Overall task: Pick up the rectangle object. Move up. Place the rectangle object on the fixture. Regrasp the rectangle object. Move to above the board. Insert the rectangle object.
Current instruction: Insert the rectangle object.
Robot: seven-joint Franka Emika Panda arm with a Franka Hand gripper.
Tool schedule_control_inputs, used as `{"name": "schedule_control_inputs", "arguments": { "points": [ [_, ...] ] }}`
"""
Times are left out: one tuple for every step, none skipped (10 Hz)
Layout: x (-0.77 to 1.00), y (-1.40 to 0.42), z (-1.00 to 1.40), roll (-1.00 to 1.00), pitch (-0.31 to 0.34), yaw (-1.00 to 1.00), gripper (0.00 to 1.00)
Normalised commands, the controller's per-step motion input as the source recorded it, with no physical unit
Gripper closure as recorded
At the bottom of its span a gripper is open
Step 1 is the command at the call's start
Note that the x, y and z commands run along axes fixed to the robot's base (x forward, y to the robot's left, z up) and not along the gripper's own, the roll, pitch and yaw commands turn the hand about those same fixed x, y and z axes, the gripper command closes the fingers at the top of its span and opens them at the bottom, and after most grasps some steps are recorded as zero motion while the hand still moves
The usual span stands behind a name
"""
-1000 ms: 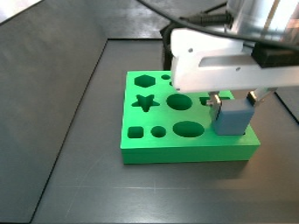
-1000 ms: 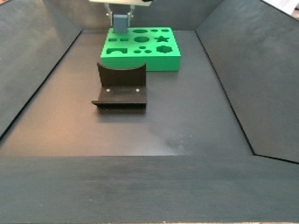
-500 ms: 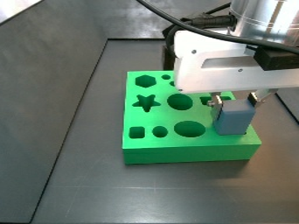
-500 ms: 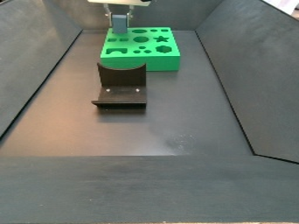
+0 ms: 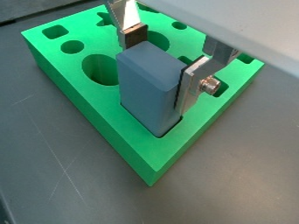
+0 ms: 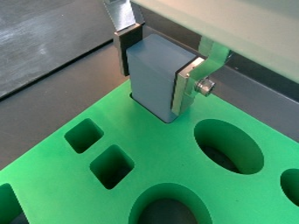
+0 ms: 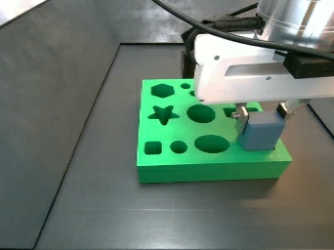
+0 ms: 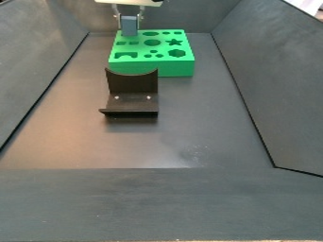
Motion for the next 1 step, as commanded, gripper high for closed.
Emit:
{"name": "schedule_control_inputs", "arguments": {
  "points": [
    [0.00,0.00,0.00,0.00,0.000,0.00,1.00]
  ]
}}
